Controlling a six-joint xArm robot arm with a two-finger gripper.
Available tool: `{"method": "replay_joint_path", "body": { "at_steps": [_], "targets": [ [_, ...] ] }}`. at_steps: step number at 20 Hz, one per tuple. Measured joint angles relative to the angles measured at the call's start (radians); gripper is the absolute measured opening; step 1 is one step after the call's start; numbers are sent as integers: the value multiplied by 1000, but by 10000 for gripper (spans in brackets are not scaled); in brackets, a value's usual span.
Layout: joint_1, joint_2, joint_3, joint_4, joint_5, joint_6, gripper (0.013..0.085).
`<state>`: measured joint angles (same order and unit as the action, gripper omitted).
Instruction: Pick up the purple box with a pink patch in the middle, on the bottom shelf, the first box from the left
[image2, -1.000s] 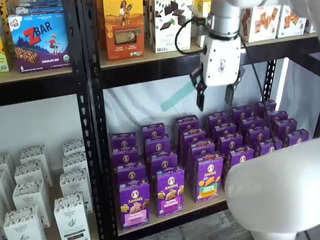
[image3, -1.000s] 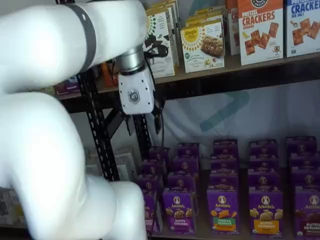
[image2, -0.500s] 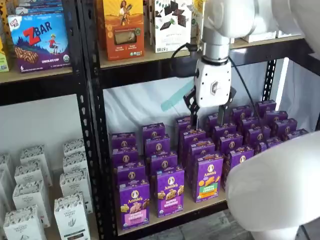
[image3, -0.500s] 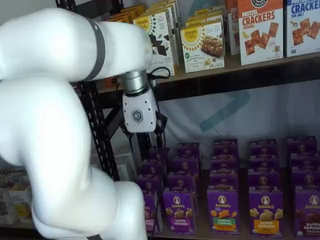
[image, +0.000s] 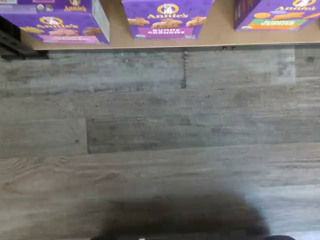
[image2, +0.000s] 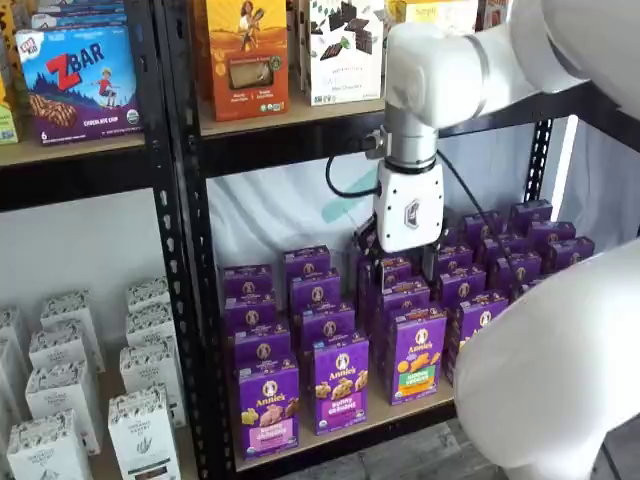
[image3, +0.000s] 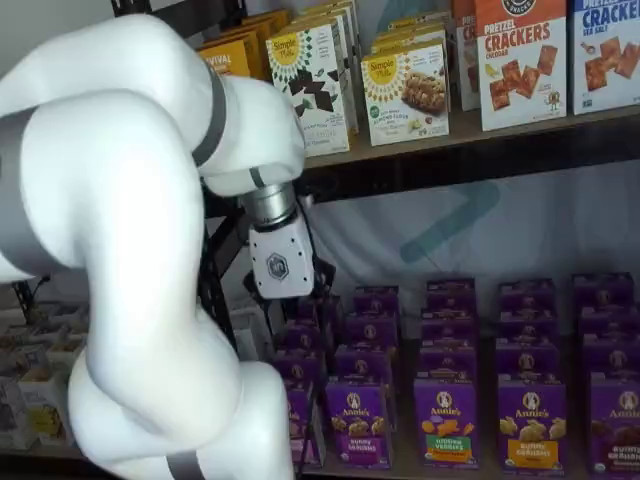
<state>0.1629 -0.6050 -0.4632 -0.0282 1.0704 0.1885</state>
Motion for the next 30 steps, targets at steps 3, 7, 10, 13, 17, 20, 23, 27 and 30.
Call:
{"method": "replay_joint_path", "body": {
  "at_steps": [3, 7, 10, 13, 17, 20, 23, 27, 30],
  "targets": [
    [0, 40, 17, 28, -66, -12, 850],
    [11, 91, 31, 38, -145, -8, 850],
    [17, 127, 38, 45, -194, -8, 850],
    [17, 167, 39, 61, -232, -18, 850],
    [15, 224, 43, 111, -278, -57, 850],
    [20, 254, 49, 104, -311, -49, 850],
    [25, 284, 53, 129, -332, -64, 850],
    [42, 331, 49, 147, -351, -63, 850],
    [59, 362, 52, 177, -389, -72, 850]
  ]
}}
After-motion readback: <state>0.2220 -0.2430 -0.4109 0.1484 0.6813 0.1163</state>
